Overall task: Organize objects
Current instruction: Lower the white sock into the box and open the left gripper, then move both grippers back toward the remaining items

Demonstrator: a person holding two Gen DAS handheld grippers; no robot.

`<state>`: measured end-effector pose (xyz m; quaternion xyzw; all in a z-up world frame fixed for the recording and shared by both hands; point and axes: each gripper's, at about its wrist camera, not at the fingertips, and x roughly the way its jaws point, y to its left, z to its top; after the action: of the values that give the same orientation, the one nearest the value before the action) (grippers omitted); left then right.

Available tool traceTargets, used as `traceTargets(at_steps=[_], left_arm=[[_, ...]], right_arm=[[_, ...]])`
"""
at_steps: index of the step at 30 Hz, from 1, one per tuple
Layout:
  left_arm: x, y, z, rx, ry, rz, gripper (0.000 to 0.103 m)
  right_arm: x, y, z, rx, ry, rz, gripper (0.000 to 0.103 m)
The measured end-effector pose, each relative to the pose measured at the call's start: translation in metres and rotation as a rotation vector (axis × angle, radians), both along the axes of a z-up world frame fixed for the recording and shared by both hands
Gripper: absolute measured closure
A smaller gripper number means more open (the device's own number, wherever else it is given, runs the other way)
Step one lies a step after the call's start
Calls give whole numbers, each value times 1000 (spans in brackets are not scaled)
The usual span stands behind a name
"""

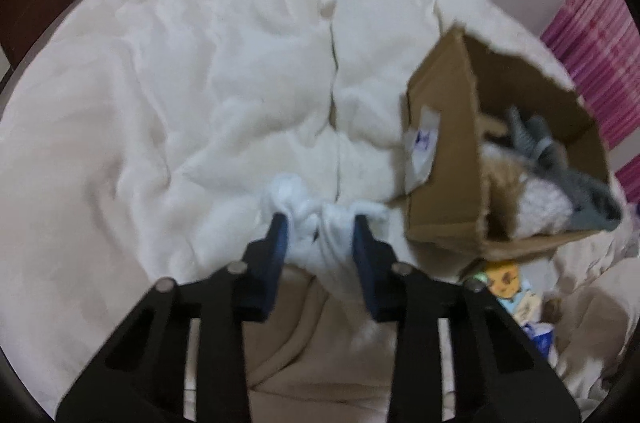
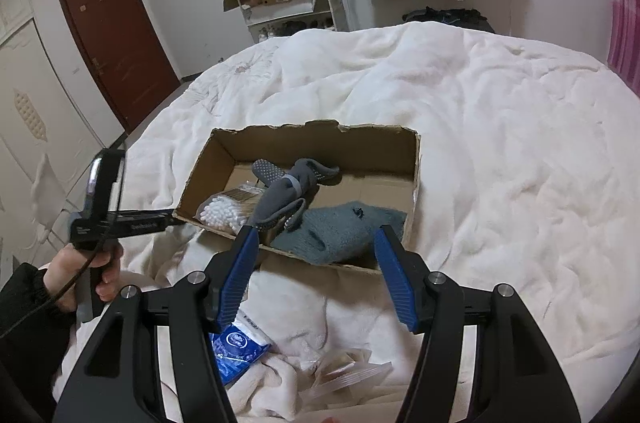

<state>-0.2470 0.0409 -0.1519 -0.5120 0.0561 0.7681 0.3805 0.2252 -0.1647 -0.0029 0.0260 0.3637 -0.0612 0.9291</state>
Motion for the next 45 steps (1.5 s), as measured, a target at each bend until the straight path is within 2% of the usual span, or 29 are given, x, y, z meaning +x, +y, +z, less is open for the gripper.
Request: traceTargets(at_steps=[3,8,11,16,24,26,29,30,32,34,35,36,37,39,40,43,45], left_arm=[[5,-17,19,64,8,16,95],[17,-33,62,186,57,14,95],[32,-35,84,222,100,-20,95],[38,-25,99,266,80,-63,95],[57,14,126,331,153,-162,94],[59,32,126,331,166,-183,94],[55,61,112,297,144,-194,94],[53,68,106,297,106,-309,92],[49,80,92,259,82,-309,89],[49,87,82,230,69,-318,75],[49,87,80,232,57,-320,72],[49,85,79,238,52,-321,64],[49,83,81,242,57,-315,45],[50,74,90,264,63,-292,18],[51,65,97,282,73,-271,15],[64,38,119,304,139,-250,14],[75,17,133,331,164,-252,14]], right_arm=[[-5,4,5,0,-20,15,39],[-16,12,16,-4,-59,40,39],[-20,11,19,1,-67,39,39],[-24,7,23,16,-77,21,39],[-31,5,30,25,-101,10,39],[-31,4,30,28,-96,11,39],[-31,3,30,27,-86,-19,39],[-31,2,29,28,-84,-20,39],[-30,0,28,25,-77,-31,39],[-28,-3,25,19,-64,-45,39],[-27,-4,24,18,-60,-51,39],[-27,-4,24,18,-57,-54,39],[-27,-4,23,18,-53,-55,39],[-27,-3,23,10,-42,-59,39],[-27,0,25,-1,-38,-63,39],[-35,8,32,-23,-39,-73,38],[-45,16,41,-37,-49,-72,32]])
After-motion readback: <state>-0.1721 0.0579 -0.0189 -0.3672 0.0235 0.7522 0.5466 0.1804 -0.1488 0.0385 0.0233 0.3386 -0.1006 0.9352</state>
